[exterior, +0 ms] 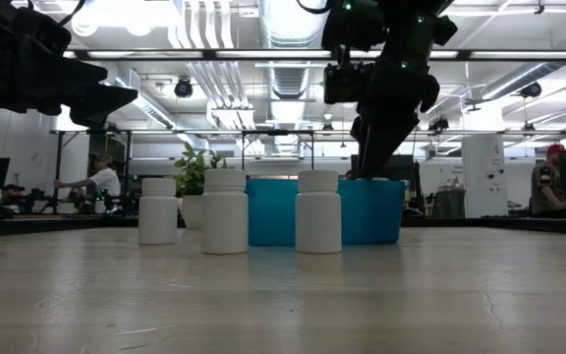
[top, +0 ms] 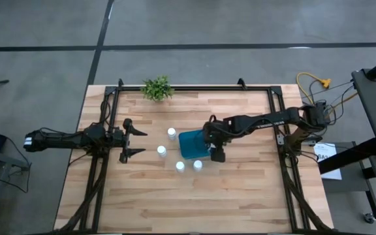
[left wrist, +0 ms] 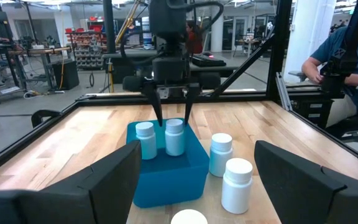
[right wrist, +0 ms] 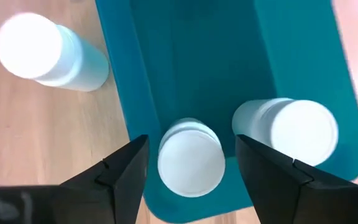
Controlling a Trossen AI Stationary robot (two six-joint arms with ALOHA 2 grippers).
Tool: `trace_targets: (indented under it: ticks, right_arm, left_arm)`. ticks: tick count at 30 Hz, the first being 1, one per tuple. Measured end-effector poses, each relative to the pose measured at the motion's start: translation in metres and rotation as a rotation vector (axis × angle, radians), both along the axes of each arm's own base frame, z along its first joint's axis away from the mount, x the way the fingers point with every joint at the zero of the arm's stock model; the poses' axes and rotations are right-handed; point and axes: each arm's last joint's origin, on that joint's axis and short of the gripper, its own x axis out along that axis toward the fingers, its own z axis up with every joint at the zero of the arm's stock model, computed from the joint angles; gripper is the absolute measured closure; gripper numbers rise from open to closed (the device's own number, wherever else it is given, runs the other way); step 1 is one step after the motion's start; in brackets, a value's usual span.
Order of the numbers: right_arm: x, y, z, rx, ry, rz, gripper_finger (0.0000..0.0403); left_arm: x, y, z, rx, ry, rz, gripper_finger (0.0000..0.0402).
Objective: Pick and place pill bottles into a basket
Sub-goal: Put the white medicine bottle into the blue bin
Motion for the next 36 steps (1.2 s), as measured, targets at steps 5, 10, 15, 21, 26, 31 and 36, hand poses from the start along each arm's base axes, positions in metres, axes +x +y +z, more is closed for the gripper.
trace_targets:
  ticks: [5, 10, 15, 21, 26, 31, 36]
  right_arm:
    - [-0.005, 0.001, 0.017, 0.005, -0.060, -0.006, 0.0172]
    - [-0.009, 0.001, 0.036, 0.010, -0.152, -0.005, 0.0172]
    - [-0.005, 0.006, 0.052, 0.027, -0.298, 0.066, 0.0177]
    - [0.004, 0.014, 0.051, 0.011, -0.366, 0.128, 0.0183]
    - [0.007, 0.025, 0.044, 0.030, -0.346, 0.140, 0.0183]
    - [0.006, 0.036, 0.045, 0.054, -0.348, 0.143, 0.0183]
    - [0.007, 0.047, 0.044, 0.096, -0.337, 0.144, 0.0183]
  left_arm:
    - [0.000, 0.000, 0.000, 0.000, 0.000, 0.000, 0.0107]
    - [0.000, 0.000, 0.000, 0.000, 0.000, 0.000, 0.0107]
    - [0.000, 0.000, 0.000, 0.000, 0.000, 0.000, 0.0107]
    - [0.000, 0.000, 0.000, 0.000, 0.000, 0.000, 0.0107]
    - [0.000, 0.000, 0.000, 0.000, 0.000, 0.000, 0.0107]
    - [0.000, 0.000, 0.000, 0.000, 0.000, 0.000, 0.0107]
    - [0.000, 0.000, 0.000, 0.000, 0.000, 0.000, 0.0107]
